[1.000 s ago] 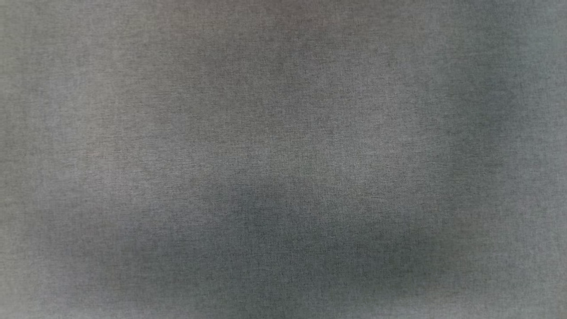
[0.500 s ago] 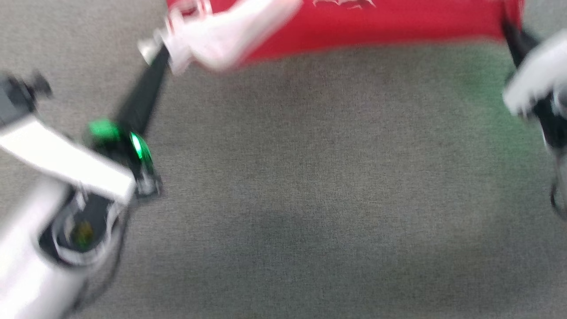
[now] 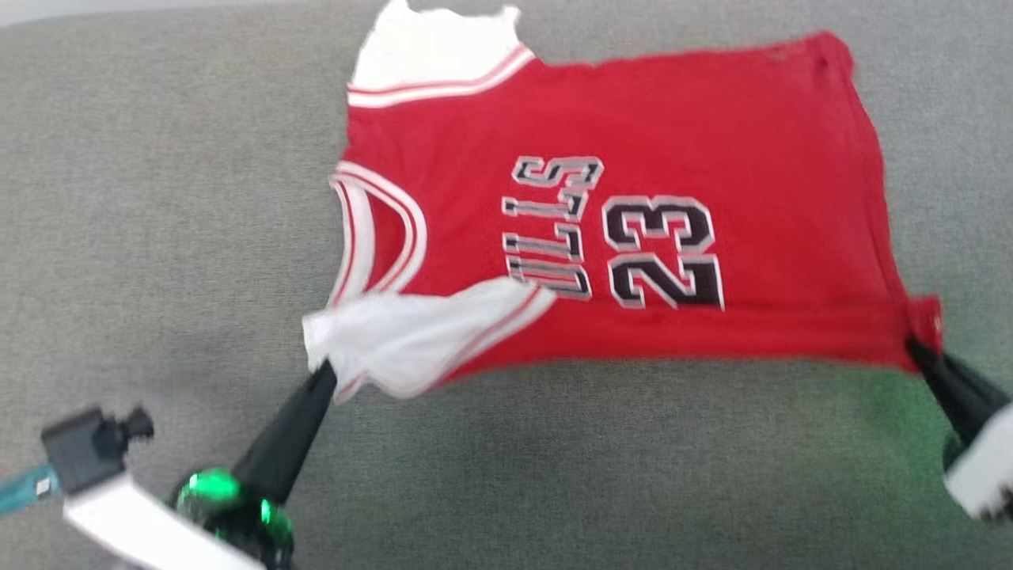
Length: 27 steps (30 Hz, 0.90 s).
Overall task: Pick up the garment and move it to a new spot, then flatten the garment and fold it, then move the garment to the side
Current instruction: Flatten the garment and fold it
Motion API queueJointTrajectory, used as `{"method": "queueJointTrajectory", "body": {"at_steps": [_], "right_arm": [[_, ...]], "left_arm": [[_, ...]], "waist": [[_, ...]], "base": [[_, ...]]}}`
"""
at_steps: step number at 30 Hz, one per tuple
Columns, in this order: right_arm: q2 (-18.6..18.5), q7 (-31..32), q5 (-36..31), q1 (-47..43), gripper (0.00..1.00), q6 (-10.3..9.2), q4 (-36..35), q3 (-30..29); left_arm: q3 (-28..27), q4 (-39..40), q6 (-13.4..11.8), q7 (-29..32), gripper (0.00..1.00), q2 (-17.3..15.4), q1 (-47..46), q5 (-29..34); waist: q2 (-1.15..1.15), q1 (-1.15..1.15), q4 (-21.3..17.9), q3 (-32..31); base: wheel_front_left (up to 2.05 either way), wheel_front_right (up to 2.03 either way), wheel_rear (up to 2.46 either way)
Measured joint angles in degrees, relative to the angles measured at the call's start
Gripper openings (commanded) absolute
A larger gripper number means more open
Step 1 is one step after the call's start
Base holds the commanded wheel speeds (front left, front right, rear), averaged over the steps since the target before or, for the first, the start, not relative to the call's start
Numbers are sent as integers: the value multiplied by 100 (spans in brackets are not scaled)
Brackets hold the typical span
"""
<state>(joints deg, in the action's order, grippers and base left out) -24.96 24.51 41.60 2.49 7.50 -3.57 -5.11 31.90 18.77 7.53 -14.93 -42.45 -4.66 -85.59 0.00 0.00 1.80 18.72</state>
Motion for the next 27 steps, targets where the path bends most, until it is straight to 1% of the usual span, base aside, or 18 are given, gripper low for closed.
{"method": "queueJointTrajectory", "body": {"at_steps": [3,6,9,11,13,17,18,23,27], "right_arm": [[326,331,-141,-666,0,0,-668,-471],[646,592,-247,-1078,0,0,-1235,-811],[900,784,-318,-1119,0,0,-1573,-993],[1000,875,-367,-937,0,0,-1627,-1047],[1085,920,-398,-597,0,0,-1582,-1058],[1099,975,-480,71,0,0,-1195,-1009],[1099,975,-480,71,0,0,-1195,-1009],[1082,864,-527,717,0,0,-628,-878],[1054,699,-548,984,0,0,-172,-769]], "left_arm": [[-170,211,0,-3,0,2,499,140],[-310,412,0,-4,0,32,662,298],[-226,476,0,-4,0,-71,527,390],[-67,456,0,41,0,-120,164,405],[98,380,1,198,0,-147,-271,382],[277,47,0,388,0,-151,-1083,231],[277,47,0,388,0,-151,-1083,231],[292,-408,1,402,0,-97,-1763,-48],[390,-823,1,357,0,-74,-1933,-102]], "waist": [[0,0,53,-25],[0,0,103,-6],[0,0,116,64],[0,0,102,127],[0,0,71,198],[0,0,-11,363],[0,0,-11,363],[0,0,-127,570],[0,0,-206,686]], "base": [[0,0,0],[0,0,0],[0,0,0],[0,0,0],[0,0,0],[0,0,0],[0,0,0],[0,0,0],[0,0,0]]}}
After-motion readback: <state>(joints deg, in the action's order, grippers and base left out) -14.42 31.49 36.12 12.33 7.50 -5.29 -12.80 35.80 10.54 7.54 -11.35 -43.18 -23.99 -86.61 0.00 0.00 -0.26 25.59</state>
